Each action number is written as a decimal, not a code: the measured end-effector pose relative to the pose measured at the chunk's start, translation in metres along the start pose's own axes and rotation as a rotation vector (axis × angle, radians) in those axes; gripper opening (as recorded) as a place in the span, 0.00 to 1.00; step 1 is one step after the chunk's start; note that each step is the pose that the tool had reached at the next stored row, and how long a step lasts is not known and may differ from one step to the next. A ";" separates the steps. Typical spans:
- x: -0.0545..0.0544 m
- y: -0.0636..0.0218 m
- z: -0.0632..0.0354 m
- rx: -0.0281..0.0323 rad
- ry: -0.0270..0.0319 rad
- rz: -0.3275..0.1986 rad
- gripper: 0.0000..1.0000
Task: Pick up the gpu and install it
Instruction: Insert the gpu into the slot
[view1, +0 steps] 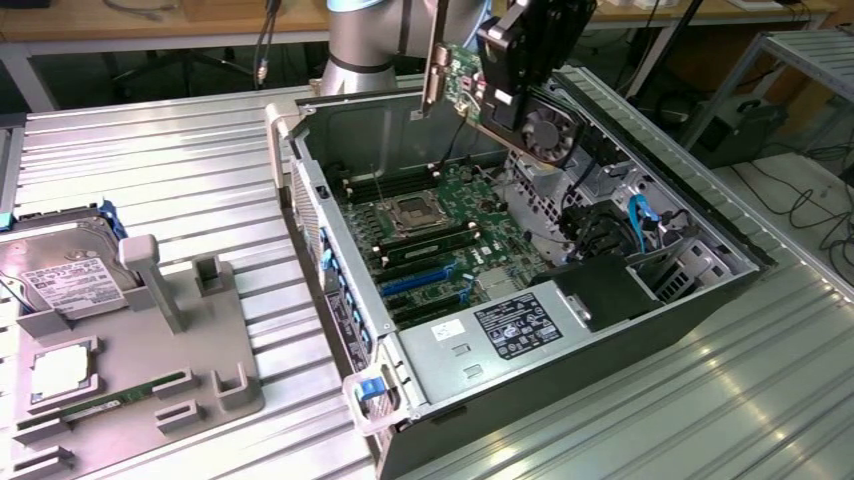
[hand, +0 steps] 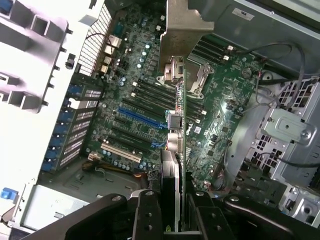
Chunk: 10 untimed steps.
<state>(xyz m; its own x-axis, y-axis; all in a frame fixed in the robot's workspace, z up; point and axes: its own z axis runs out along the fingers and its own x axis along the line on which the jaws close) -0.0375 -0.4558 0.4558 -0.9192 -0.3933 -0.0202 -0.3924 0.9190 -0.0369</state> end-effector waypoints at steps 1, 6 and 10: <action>0.000 0.0000 0.0000 -0.0002 -0.0004 -0.011 0.27; 0.000 0.0000 0.0000 -0.0013 -0.0023 -0.063 0.27; 0.000 0.0000 0.0000 -0.0020 -0.0036 -0.097 0.27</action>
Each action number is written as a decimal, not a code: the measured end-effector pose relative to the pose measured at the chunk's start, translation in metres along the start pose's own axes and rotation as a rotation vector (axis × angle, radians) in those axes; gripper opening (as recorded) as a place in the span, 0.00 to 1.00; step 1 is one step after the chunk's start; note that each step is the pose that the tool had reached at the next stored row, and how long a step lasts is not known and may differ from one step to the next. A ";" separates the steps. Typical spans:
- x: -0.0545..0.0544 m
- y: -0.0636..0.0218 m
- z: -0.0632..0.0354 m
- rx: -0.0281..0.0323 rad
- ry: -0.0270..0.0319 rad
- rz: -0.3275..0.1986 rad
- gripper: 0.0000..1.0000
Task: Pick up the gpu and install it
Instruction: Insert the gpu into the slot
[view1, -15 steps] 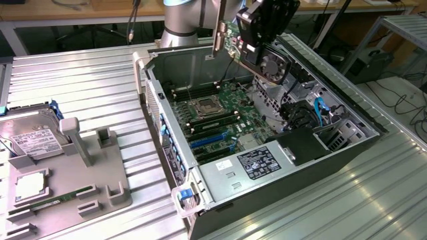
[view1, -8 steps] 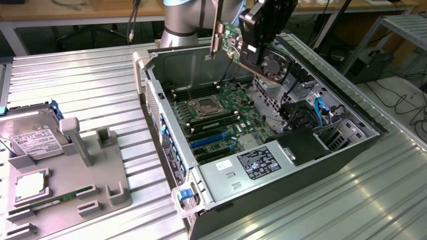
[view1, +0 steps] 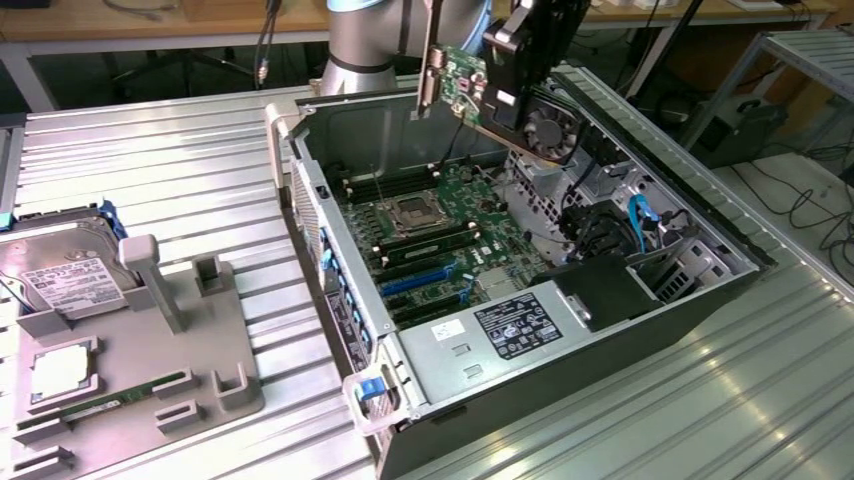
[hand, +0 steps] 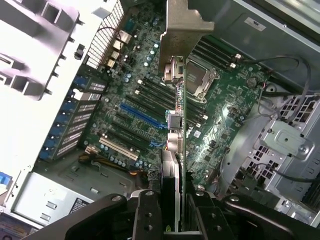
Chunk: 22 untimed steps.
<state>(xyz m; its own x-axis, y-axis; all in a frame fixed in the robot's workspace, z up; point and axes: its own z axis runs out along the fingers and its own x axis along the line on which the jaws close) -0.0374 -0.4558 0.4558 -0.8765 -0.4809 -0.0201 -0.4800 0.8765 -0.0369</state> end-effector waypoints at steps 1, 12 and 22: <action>0.000 0.0000 0.0000 -0.0002 -0.0004 -0.009 0.27; 0.000 0.0000 0.0000 -0.0019 -0.0034 -0.092 0.27; 0.000 0.0000 0.0000 -0.0036 -0.0067 -0.180 0.27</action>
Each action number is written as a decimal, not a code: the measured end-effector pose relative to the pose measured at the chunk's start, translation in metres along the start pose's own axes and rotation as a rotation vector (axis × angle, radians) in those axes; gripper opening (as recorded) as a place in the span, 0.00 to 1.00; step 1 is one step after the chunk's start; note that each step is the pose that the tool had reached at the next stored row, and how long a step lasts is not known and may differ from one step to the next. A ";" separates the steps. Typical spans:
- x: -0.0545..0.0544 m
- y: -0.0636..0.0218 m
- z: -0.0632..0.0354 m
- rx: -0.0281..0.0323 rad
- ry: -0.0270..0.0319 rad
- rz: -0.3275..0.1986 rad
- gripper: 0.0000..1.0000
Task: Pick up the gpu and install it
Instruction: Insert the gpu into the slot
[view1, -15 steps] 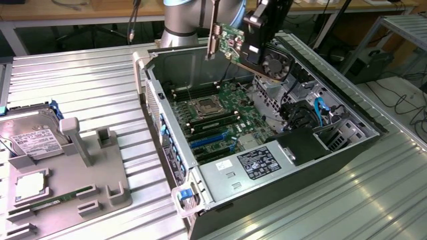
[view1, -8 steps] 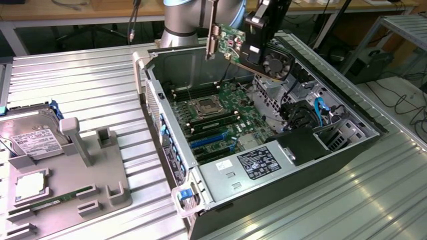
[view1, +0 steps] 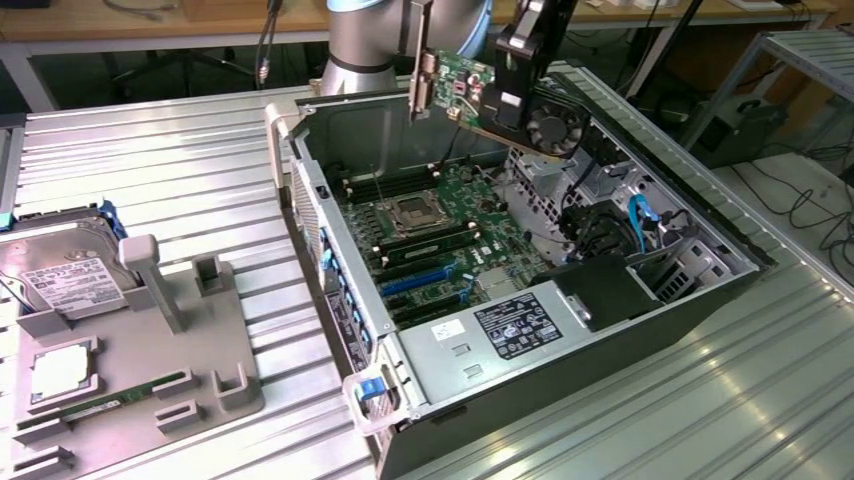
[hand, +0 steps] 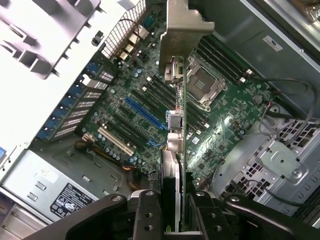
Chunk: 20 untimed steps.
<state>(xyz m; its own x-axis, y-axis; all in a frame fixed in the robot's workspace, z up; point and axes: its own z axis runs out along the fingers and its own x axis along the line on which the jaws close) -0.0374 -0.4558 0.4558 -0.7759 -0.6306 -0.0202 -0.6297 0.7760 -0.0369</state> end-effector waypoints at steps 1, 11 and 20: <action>0.000 0.0000 0.0000 -0.0002 -0.0004 -0.009 0.27; 0.000 0.0000 0.0000 -0.0020 -0.0036 -0.099 0.27; 0.000 0.0000 0.0000 -0.0037 -0.0068 -0.184 0.27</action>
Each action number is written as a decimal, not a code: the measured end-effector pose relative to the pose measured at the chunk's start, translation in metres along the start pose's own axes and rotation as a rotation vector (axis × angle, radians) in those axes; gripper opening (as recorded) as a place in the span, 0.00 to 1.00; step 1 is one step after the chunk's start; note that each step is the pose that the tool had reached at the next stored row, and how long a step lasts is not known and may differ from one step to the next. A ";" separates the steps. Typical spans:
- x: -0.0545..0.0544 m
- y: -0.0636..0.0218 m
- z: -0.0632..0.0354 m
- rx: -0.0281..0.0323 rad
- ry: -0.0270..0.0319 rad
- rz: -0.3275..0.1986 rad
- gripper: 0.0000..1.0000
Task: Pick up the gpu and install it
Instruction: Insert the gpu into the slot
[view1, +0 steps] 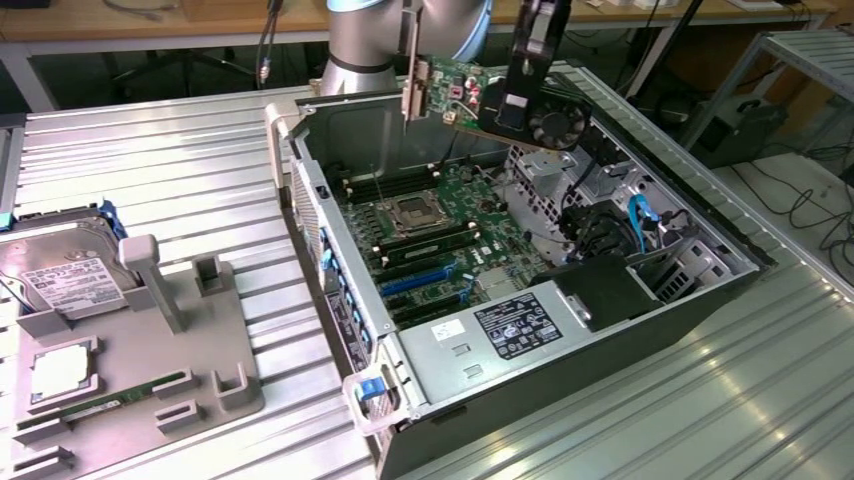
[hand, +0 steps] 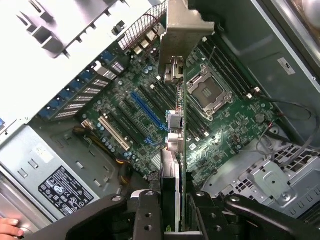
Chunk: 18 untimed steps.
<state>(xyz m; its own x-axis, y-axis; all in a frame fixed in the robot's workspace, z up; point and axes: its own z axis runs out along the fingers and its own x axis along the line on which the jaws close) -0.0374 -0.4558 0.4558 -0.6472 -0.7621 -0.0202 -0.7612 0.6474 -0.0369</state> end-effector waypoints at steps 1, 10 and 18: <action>0.000 0.0000 0.0000 -0.0002 -0.0002 -0.008 0.27; 0.000 0.0001 0.0000 -0.0016 -0.0030 -0.081 0.27; 0.000 0.0001 0.0000 -0.0032 -0.0059 -0.159 0.27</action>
<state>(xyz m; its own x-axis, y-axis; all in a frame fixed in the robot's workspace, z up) -0.0375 -0.4558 0.4558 -0.5179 -0.8552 -0.0202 -0.8544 0.5182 -0.0370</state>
